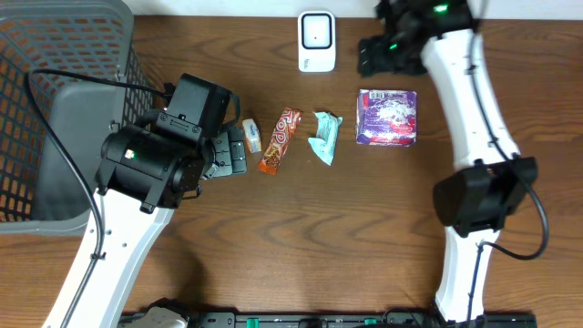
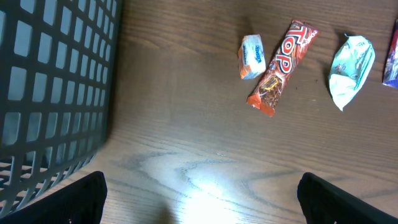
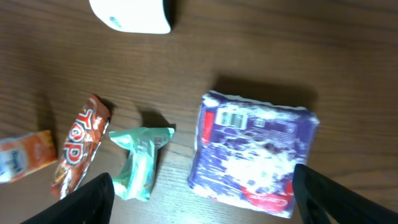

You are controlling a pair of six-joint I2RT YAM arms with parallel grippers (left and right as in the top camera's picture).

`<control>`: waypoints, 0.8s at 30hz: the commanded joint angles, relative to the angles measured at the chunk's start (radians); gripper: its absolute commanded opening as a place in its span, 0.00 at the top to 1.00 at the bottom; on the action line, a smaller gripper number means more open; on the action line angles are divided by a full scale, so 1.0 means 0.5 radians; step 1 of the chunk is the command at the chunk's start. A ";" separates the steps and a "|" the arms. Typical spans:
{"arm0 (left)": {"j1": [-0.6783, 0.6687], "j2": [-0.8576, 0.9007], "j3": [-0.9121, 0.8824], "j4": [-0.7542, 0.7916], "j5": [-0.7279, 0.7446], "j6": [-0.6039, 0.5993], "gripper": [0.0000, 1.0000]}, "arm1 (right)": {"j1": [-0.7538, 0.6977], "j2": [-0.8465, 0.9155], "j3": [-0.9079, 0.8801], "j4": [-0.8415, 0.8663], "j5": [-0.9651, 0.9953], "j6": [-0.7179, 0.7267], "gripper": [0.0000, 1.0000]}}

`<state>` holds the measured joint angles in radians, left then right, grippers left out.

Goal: Scan the item barcode

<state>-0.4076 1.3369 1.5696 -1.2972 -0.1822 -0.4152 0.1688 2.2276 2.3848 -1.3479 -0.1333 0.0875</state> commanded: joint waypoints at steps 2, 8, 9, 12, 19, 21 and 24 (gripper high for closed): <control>0.006 -0.007 0.011 -0.002 -0.004 -0.004 0.02 | -0.317 -0.014 0.020 -0.116 -0.242 -0.274 0.12; 0.006 -0.007 0.011 -0.002 -0.004 -0.004 0.02 | -0.646 -0.007 -0.264 -0.127 -0.684 -0.629 0.12; 0.006 -0.007 0.011 -0.002 -0.003 -0.005 0.02 | -0.688 -0.007 -0.333 -0.106 -0.744 -0.654 0.12; 0.006 -0.007 0.011 -0.002 -0.004 -0.005 0.02 | -0.804 -0.007 -0.584 0.014 -0.915 -0.656 0.15; 0.006 -0.007 0.011 -0.002 -0.004 -0.005 0.02 | -0.901 -0.007 -1.157 0.459 -1.471 -0.656 0.18; 0.006 -0.007 0.011 -0.002 -0.004 -0.004 0.02 | -0.894 -0.007 -1.286 0.597 -1.550 -0.655 0.18; 0.006 -0.007 0.011 -0.002 -0.004 -0.004 0.02 | -0.861 -0.007 -1.440 0.754 -1.585 -0.655 0.20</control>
<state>-0.4076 1.3369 1.5696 -1.2972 -0.1825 -0.4152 -0.2817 2.2272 1.7218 -1.0092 -0.8082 -0.2222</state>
